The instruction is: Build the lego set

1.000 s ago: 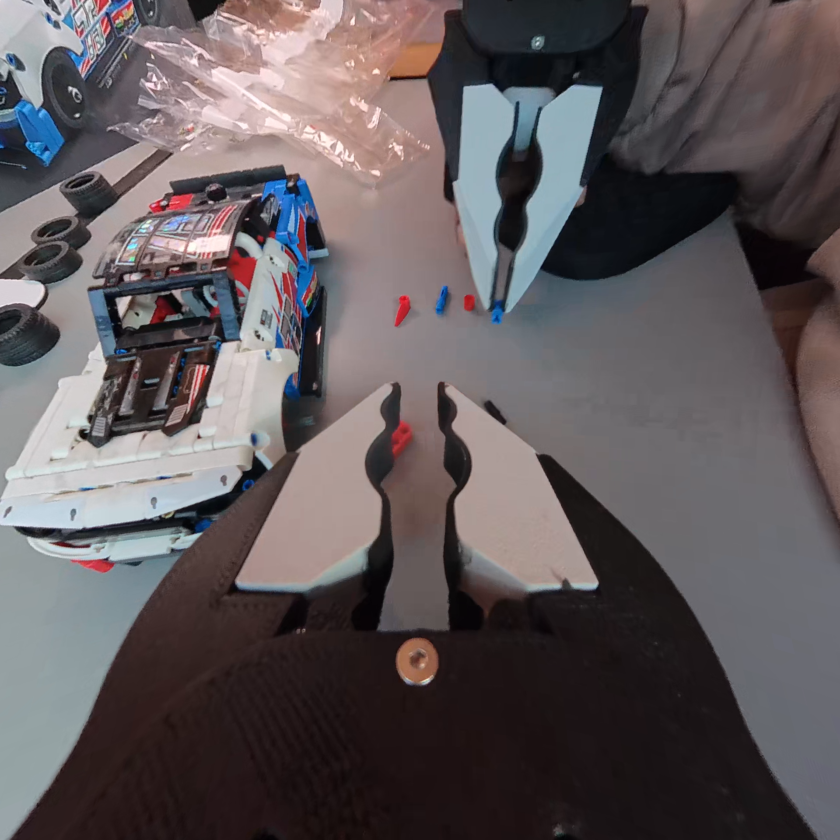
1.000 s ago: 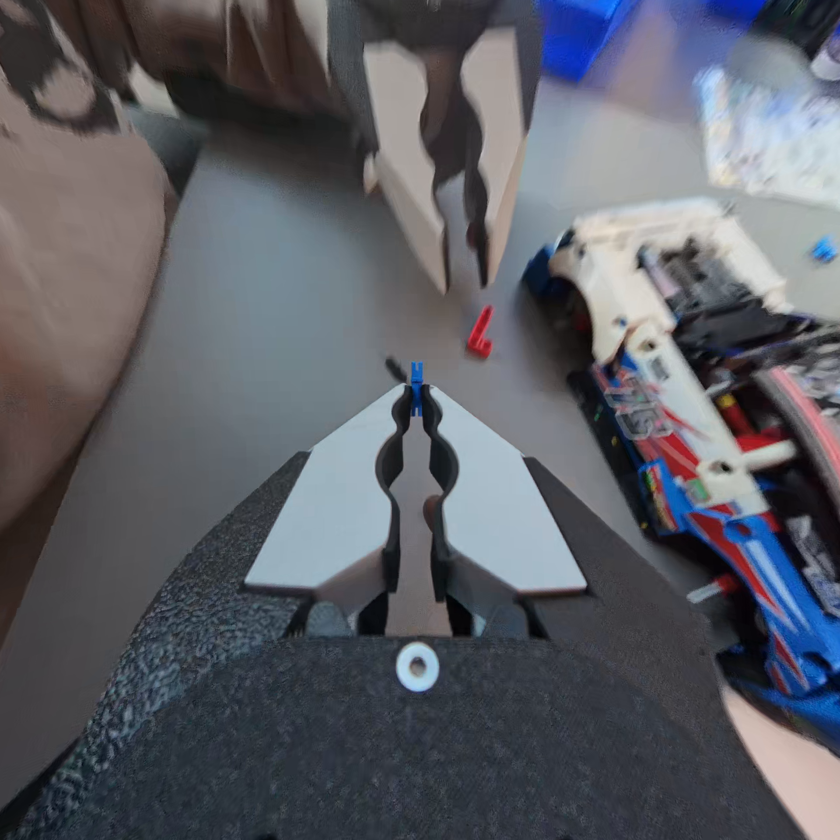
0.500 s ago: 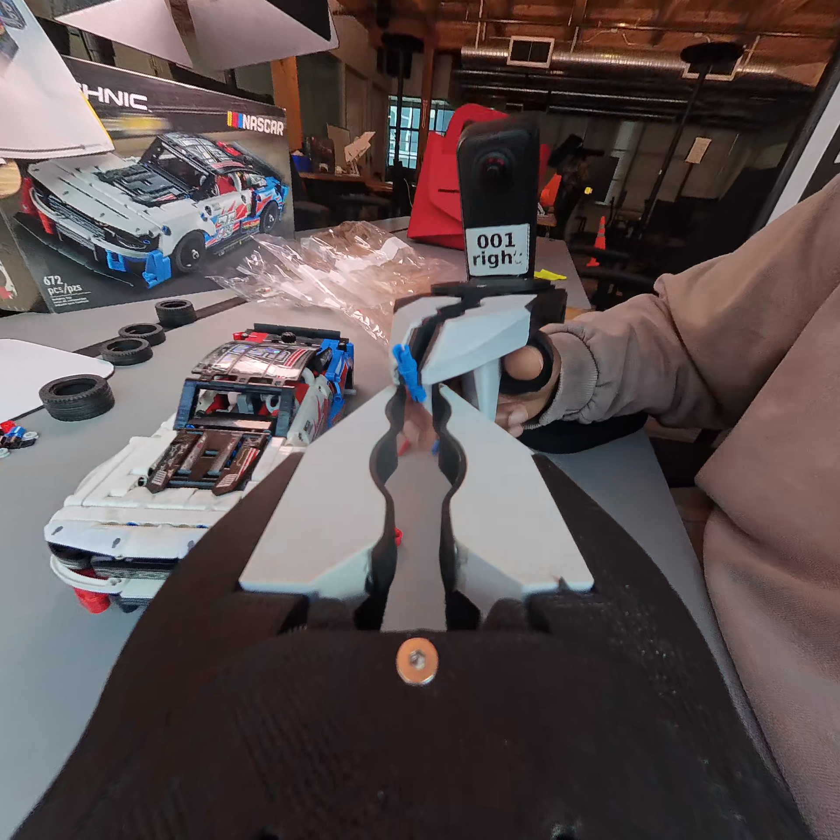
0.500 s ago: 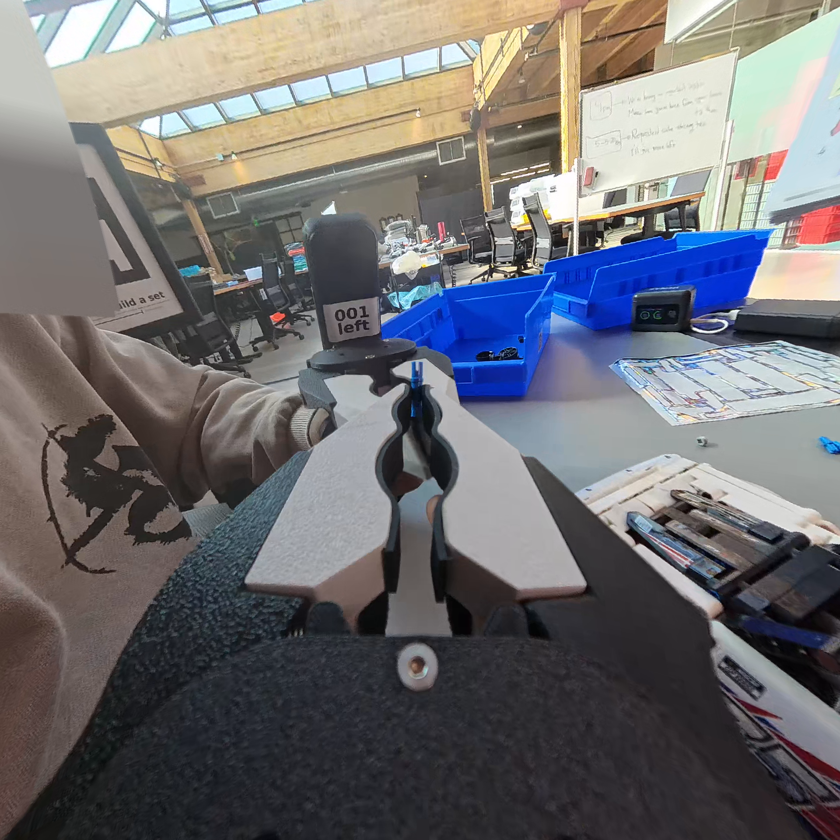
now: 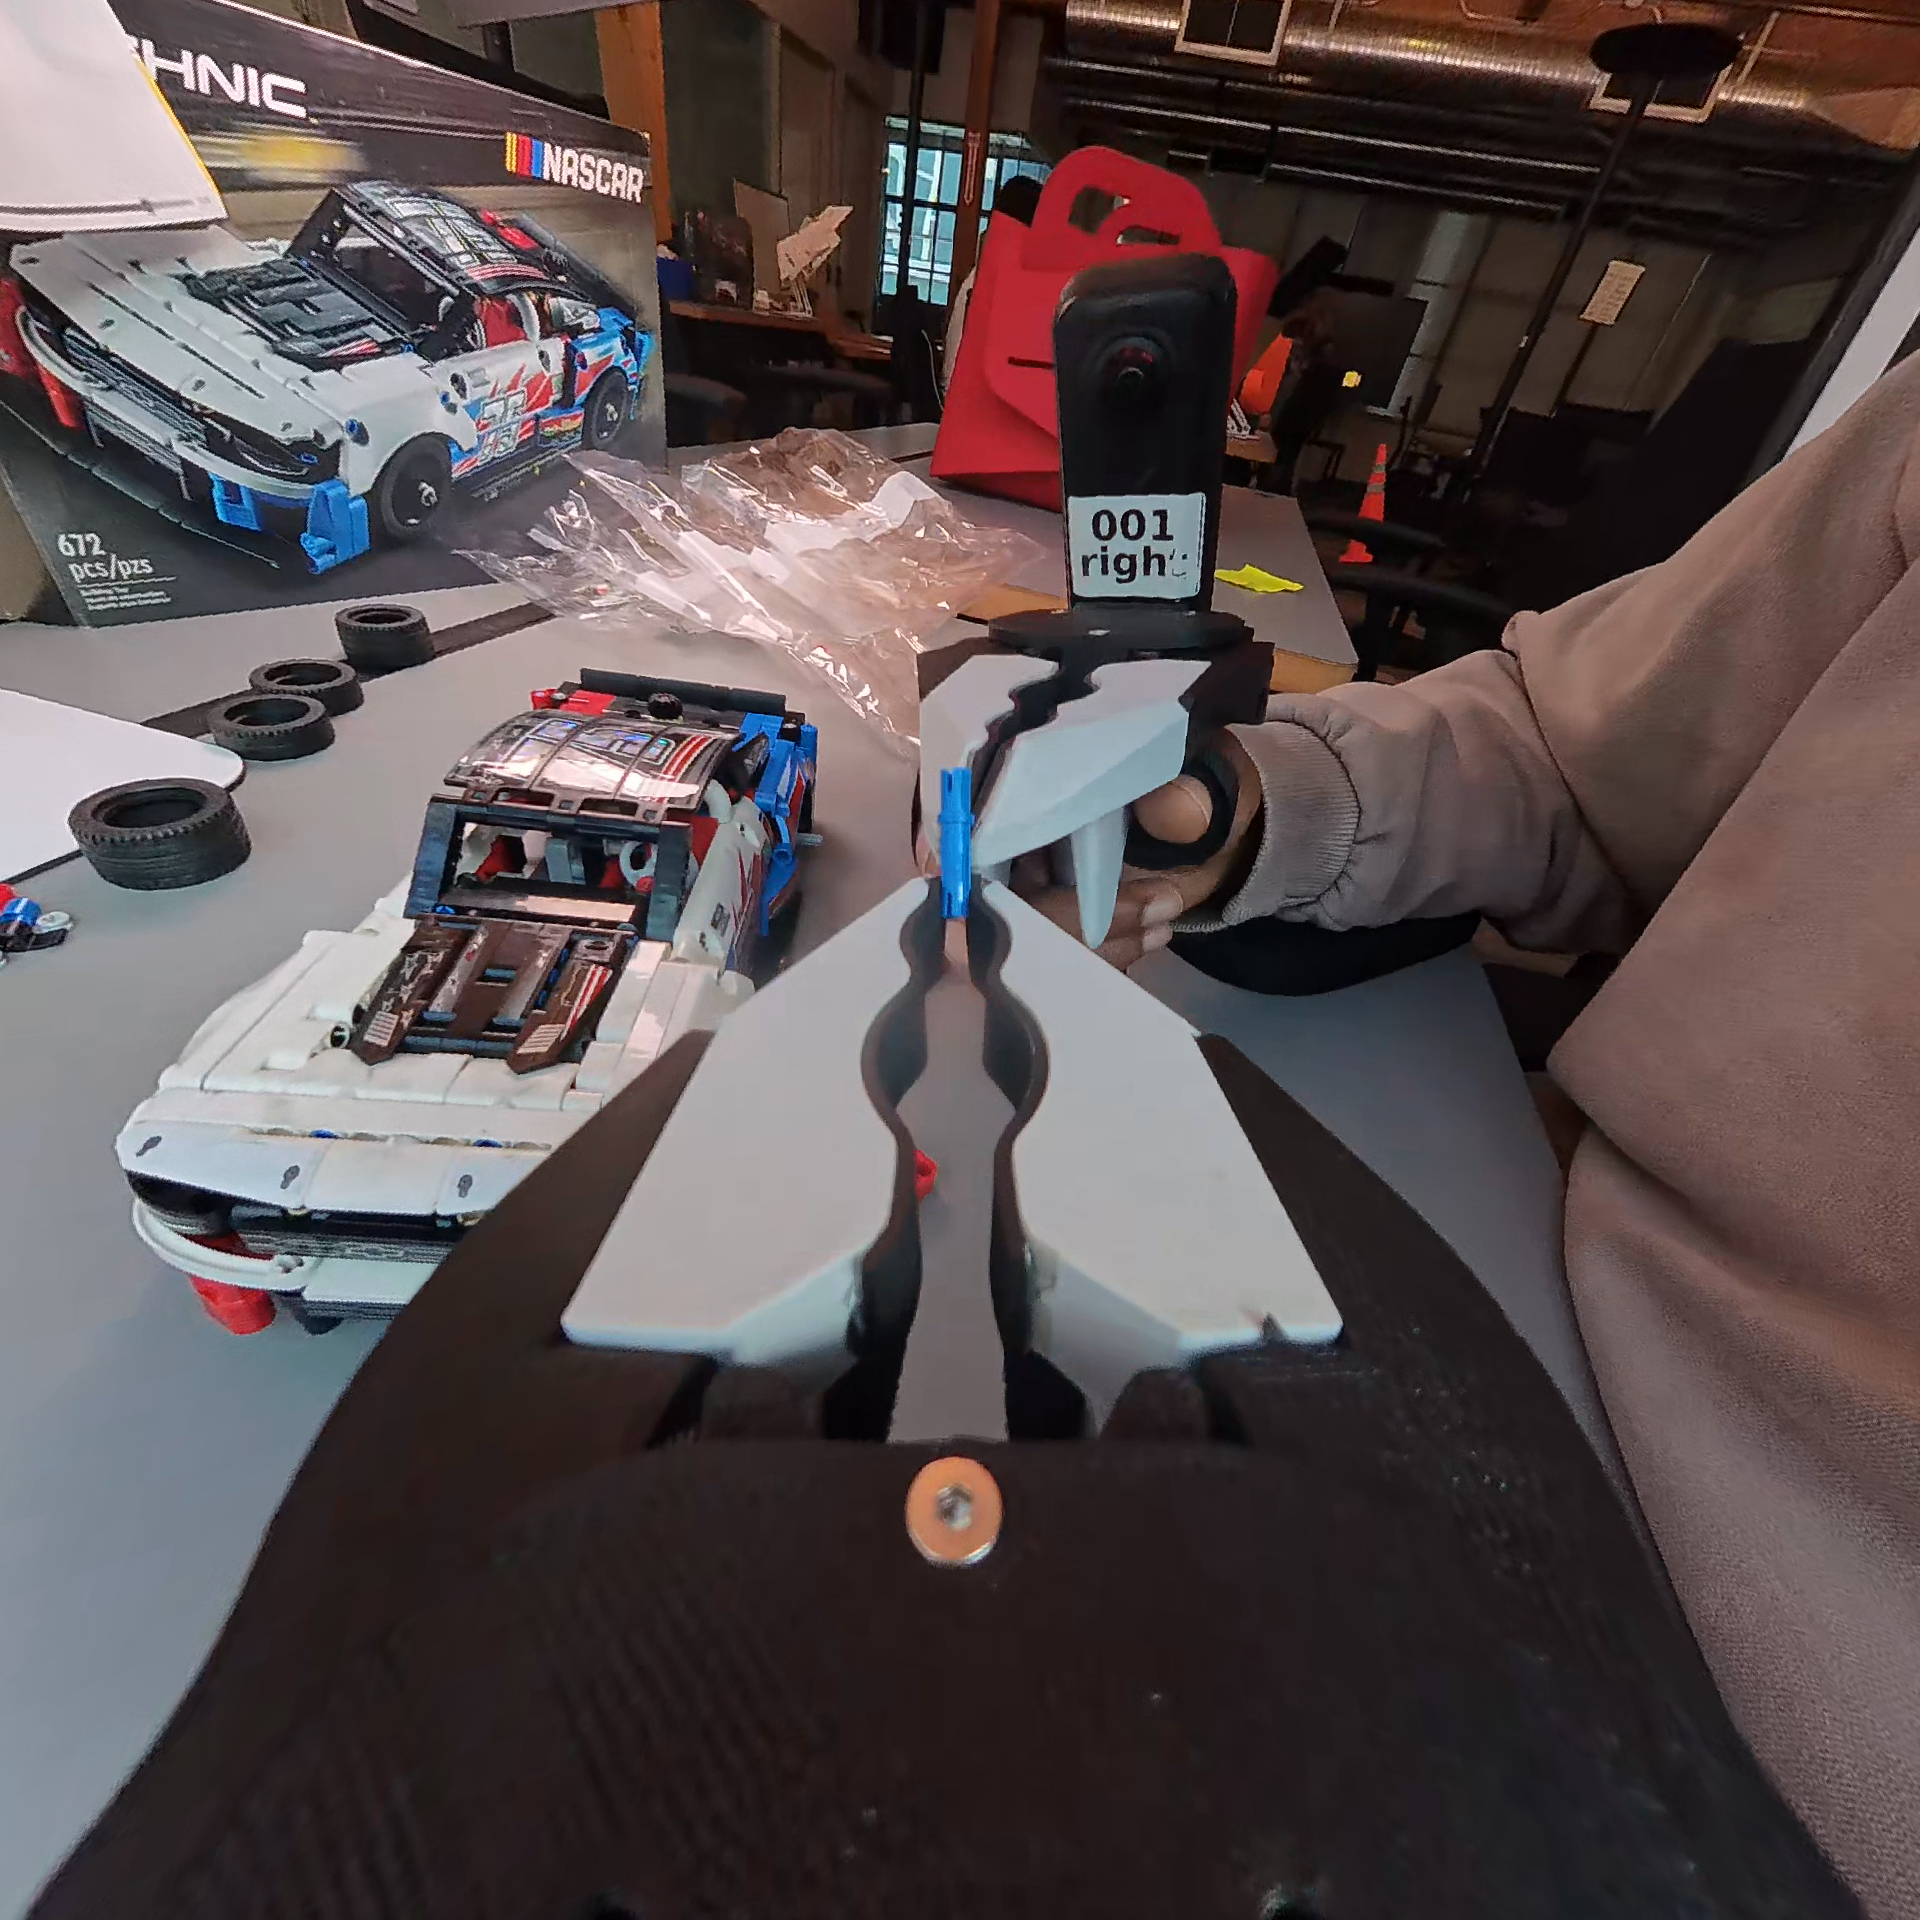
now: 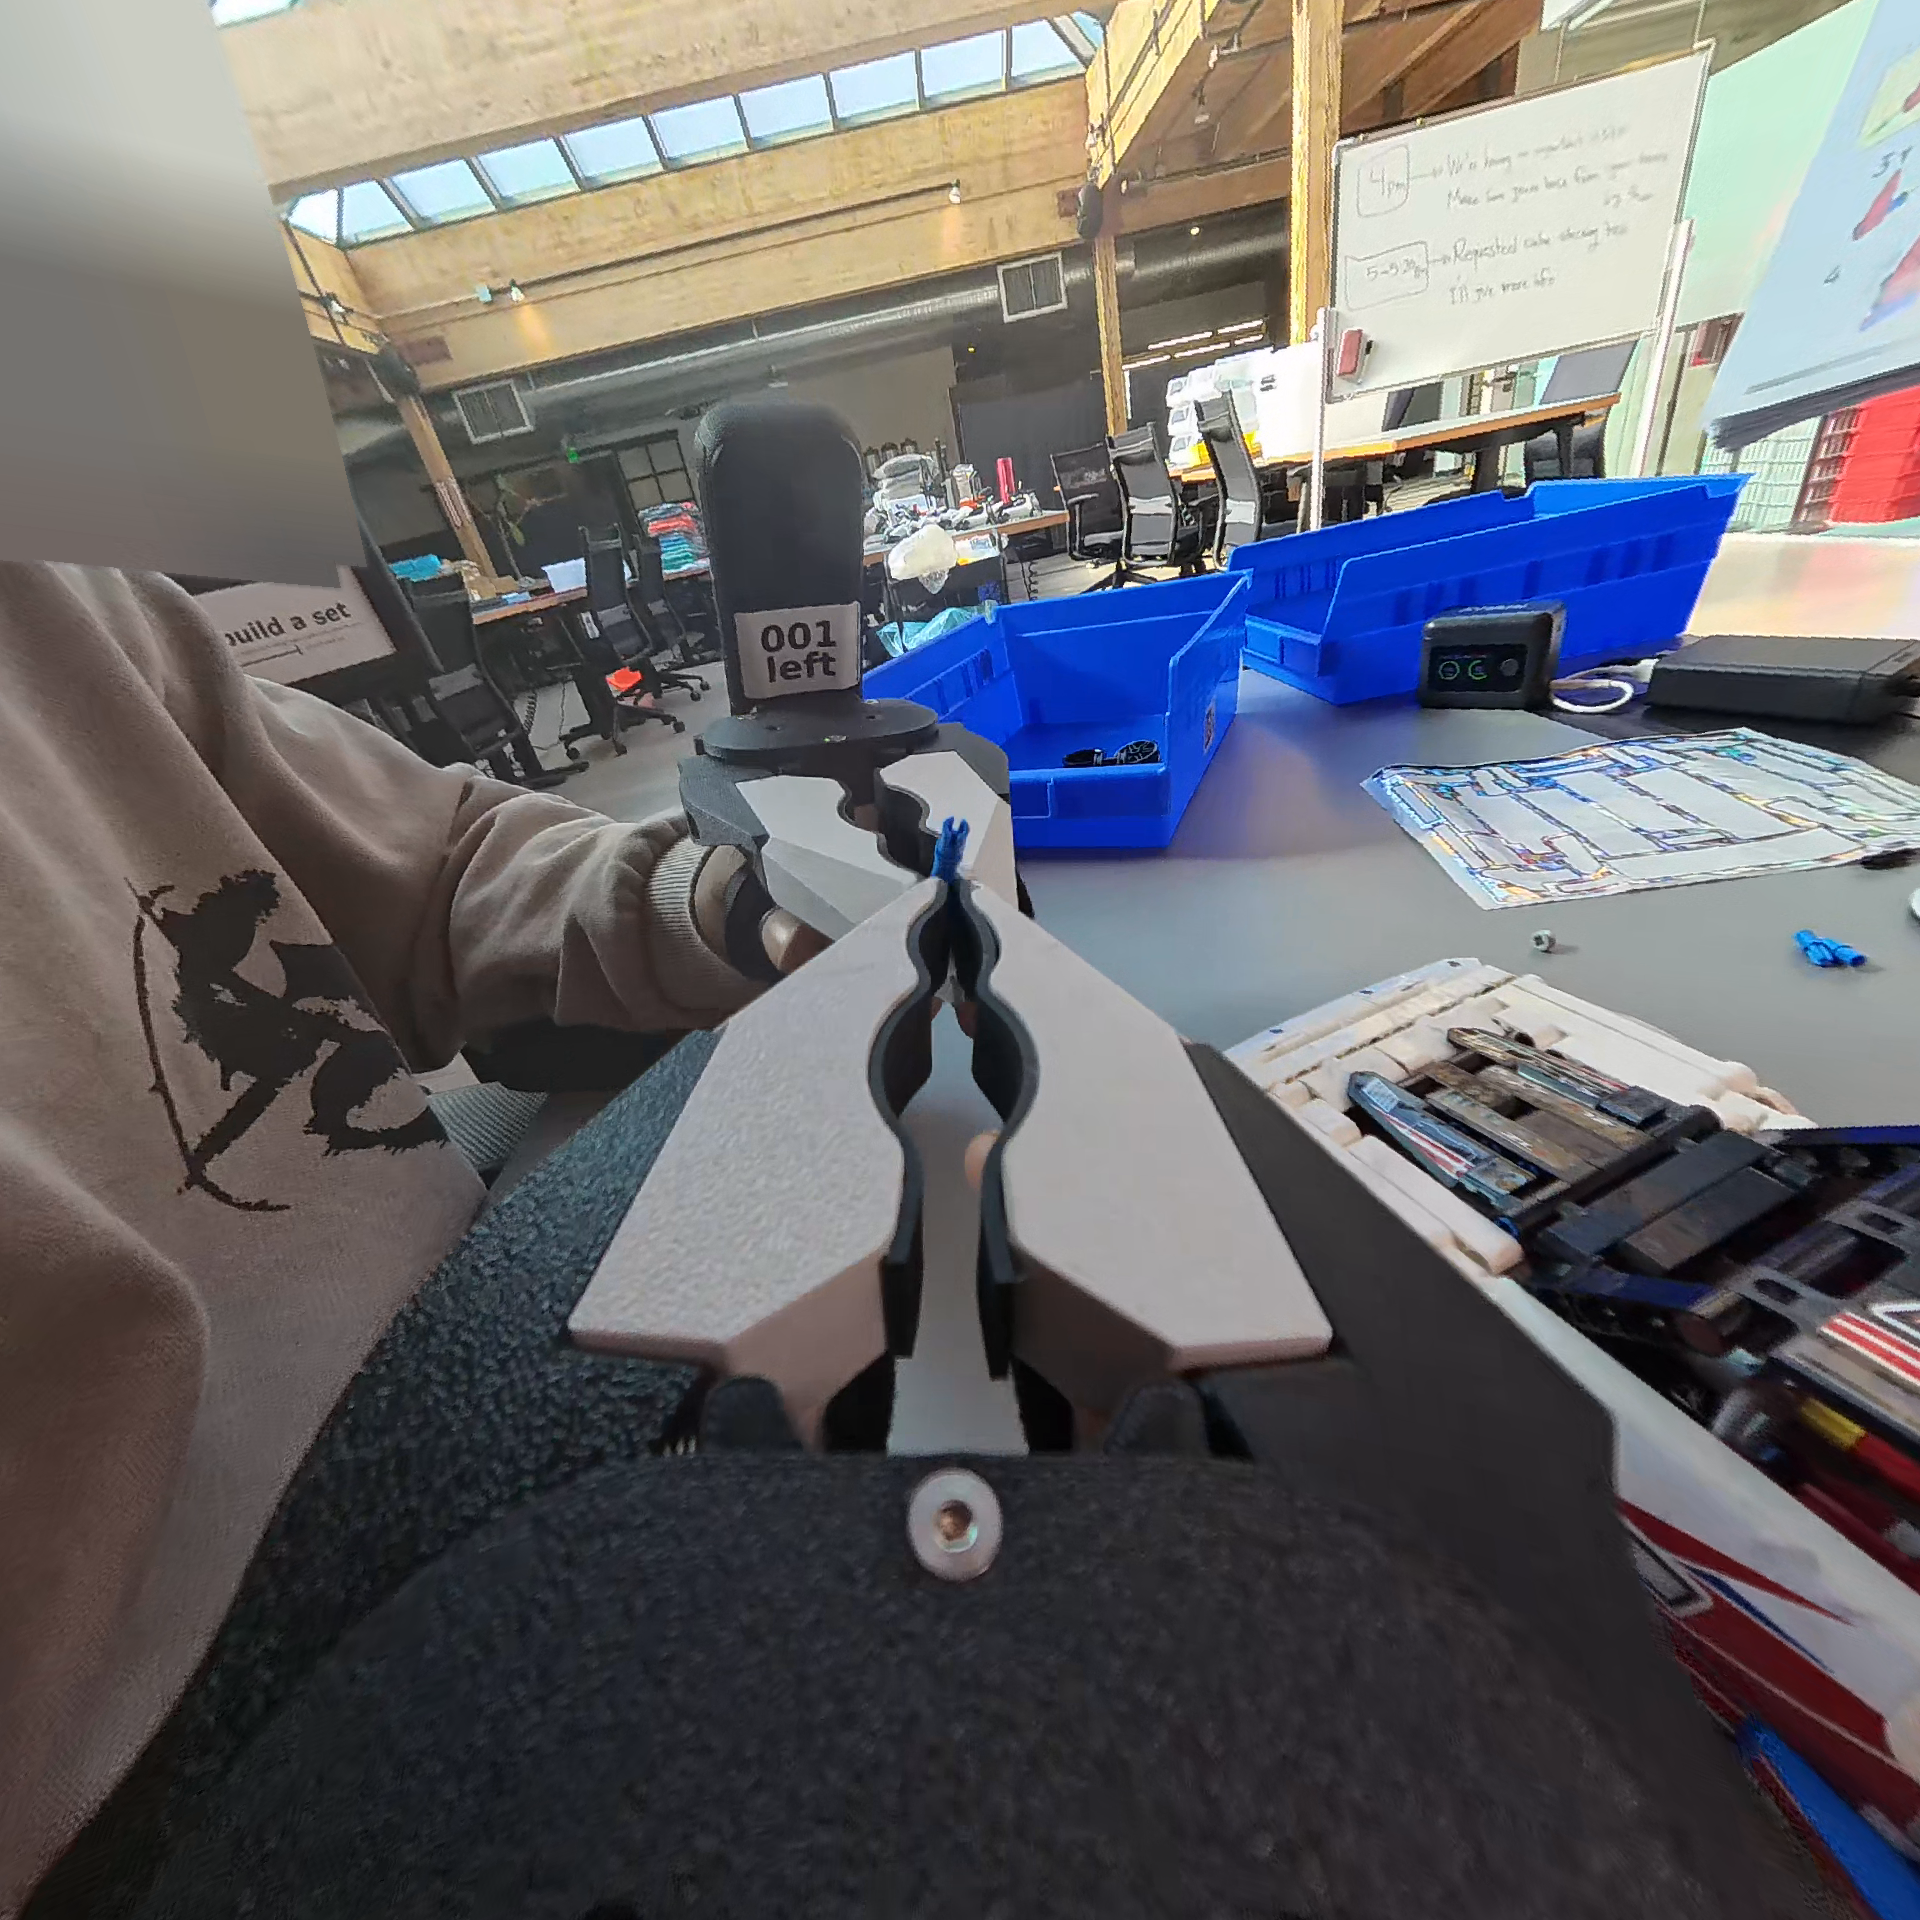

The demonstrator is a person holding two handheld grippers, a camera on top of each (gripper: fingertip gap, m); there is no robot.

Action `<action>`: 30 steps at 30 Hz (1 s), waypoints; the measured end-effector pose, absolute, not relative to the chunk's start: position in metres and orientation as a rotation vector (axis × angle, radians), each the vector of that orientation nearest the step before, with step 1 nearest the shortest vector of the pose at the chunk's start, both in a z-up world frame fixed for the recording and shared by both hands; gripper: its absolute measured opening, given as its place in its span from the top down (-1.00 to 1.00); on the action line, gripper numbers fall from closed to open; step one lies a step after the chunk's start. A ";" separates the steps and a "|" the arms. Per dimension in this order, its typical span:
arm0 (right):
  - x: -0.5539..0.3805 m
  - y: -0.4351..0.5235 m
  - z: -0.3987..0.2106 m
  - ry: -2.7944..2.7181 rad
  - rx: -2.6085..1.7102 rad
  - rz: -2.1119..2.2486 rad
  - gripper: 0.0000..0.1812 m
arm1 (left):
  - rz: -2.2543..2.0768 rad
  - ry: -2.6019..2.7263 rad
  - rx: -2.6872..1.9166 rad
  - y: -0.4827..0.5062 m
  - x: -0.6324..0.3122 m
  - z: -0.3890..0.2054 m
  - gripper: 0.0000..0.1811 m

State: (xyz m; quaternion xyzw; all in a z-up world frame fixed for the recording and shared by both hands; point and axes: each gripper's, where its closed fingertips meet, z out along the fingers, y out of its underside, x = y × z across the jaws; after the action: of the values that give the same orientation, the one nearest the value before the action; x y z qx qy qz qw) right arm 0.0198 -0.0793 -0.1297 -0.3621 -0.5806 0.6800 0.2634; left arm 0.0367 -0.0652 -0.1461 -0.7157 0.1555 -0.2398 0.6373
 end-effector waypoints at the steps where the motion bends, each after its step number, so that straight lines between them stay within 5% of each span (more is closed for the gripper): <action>1: 0.022 -0.078 -0.129 -1.576 -0.974 1.842 1.00 | -0.549 0.353 -1.628 -0.066 0.035 -0.145 0.99; 16: 0.030 -0.065 -0.157 -1.873 -0.857 1.406 0.80 | -0.376 0.533 -1.756 -0.066 0.037 -0.174 0.99; 30: 0.041 -0.082 -0.171 -1.991 -0.838 1.455 0.85 | -0.364 0.630 -1.796 -0.068 0.048 -0.189 0.99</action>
State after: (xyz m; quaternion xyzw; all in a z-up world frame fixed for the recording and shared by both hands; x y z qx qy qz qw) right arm 0.0411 -0.0818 -0.1707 -0.3103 -0.7369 0.5388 0.2653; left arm 0.0482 -0.0683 -0.1887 -0.7640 0.2679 -0.1550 0.5661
